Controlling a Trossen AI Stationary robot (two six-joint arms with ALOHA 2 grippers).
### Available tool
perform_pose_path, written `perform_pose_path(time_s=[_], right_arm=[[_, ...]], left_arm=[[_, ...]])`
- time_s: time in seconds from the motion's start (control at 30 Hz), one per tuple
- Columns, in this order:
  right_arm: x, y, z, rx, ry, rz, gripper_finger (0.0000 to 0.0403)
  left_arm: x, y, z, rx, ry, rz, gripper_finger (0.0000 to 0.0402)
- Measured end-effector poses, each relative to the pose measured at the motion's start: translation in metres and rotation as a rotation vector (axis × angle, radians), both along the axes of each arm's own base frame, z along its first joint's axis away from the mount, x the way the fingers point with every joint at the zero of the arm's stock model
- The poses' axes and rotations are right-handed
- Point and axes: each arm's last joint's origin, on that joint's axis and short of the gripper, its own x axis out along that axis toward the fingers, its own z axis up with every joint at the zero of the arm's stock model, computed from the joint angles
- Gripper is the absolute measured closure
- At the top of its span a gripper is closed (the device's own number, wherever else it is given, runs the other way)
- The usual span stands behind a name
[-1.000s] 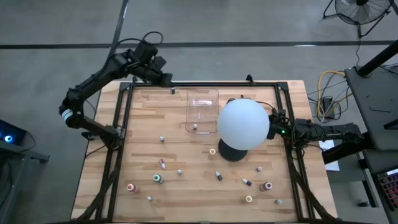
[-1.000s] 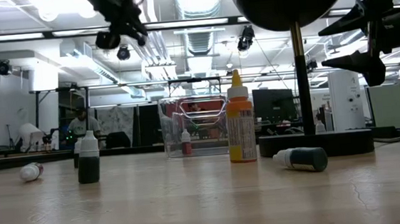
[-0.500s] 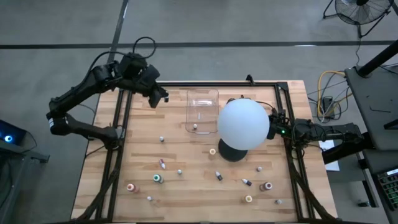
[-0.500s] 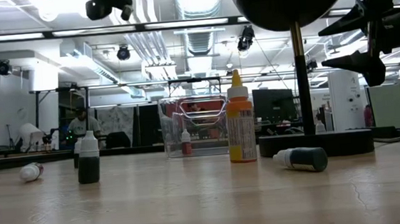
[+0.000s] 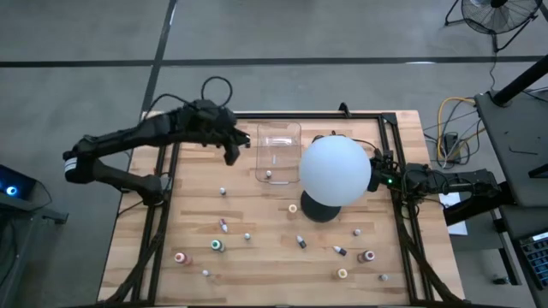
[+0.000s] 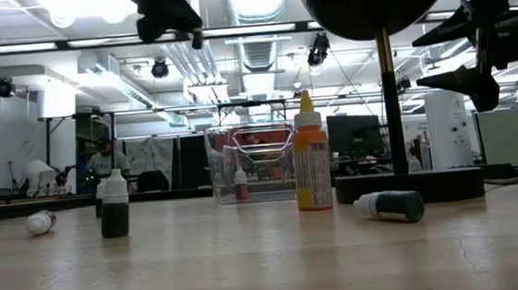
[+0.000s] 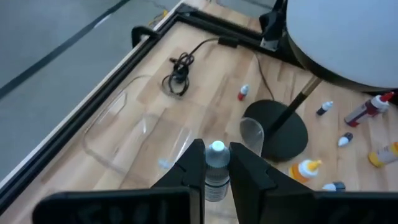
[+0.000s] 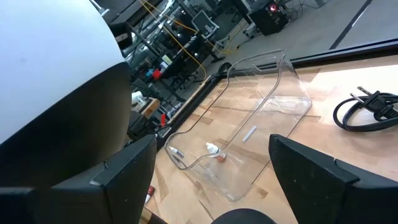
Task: Pick & Place food coloring
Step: Put the small white food coloring bottle into the transparent bin
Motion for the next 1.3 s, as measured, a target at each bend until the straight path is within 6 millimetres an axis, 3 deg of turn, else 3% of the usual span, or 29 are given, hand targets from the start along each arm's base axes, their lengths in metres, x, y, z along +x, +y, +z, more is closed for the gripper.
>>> perform_pose_path(time_s=[0.23, 0.73, 1.03, 1.3], right_arm=[[0.000, 0.000, 0.000, 0.000, 0.000, 0.000, 0.0101], [0.000, 0.000, 0.000, 0.000, 0.000, 0.000, 0.0101], [0.000, 0.000, 0.000, 0.000, 0.000, 0.000, 0.0101], [0.000, 0.000, 0.000, 0.000, 0.000, 0.000, 0.0101]], left_arm=[[0.025, 0.002, -0.039, 0.009, -0.025, -0.006, 0.0378], [0.064, 0.020, -0.100, 0.072, 0.060, 0.021, 0.0378], [0.072, 0.024, -0.145, 0.024, 0.042, 0.114, 0.0378], [0.070, 0.029, -0.164, 0.036, 0.023, 0.330, 0.0378]])
